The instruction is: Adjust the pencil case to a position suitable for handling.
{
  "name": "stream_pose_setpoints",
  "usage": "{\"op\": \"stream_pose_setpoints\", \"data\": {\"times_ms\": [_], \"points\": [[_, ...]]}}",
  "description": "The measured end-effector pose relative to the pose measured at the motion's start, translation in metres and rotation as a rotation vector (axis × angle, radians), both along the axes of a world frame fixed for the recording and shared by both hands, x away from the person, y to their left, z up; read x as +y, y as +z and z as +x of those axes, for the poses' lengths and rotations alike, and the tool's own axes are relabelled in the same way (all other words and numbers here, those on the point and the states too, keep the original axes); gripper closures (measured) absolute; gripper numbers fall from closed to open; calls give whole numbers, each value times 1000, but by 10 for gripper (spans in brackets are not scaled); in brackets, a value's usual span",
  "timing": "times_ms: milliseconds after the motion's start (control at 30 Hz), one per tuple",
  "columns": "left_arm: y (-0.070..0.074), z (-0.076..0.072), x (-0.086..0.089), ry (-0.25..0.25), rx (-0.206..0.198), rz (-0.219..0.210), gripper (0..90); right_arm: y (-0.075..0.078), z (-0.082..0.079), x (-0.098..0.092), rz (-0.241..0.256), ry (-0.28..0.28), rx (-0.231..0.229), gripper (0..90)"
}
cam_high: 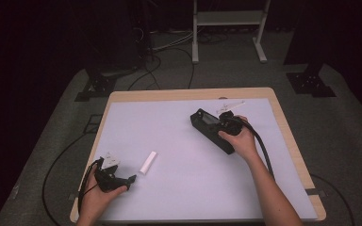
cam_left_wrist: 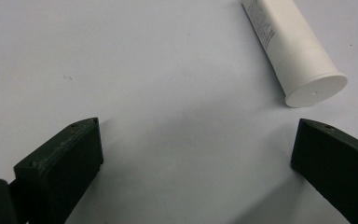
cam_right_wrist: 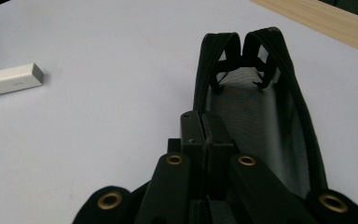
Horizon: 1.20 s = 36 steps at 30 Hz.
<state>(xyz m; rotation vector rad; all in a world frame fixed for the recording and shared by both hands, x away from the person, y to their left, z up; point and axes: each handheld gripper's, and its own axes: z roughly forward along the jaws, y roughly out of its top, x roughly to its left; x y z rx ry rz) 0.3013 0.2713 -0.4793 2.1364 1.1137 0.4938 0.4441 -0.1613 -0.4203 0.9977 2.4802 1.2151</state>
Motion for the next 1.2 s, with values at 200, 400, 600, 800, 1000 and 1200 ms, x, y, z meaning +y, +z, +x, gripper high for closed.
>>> {"op": "stream_pose_setpoints", "data": {"times_ms": [200, 400, 600, 800, 1000, 1200], "points": [[0, 0, 0, 0, 0, 0, 11, 4, -3, -3, 4, 3, 1, 882], [0, 0, 0, 1, 0, 0, 11, 8, -11, -6, 28, 15, 3, 882], [0, 0, 0, 0, 0, 1, 11, 10, -22, -6, 47, 45, 2, 881], [0, 0, 0, -2, -1, 3, 11, 14, -34, -5, 48, 80, -3, 881], [0, 0, 0, -1, -1, 3, 11, 17, -44, -2, 53, 114, -2, 881], [0, 0, 0, 1, -1, -2, 11, 22, -57, 2, 64, 149, -7, 882]]}}
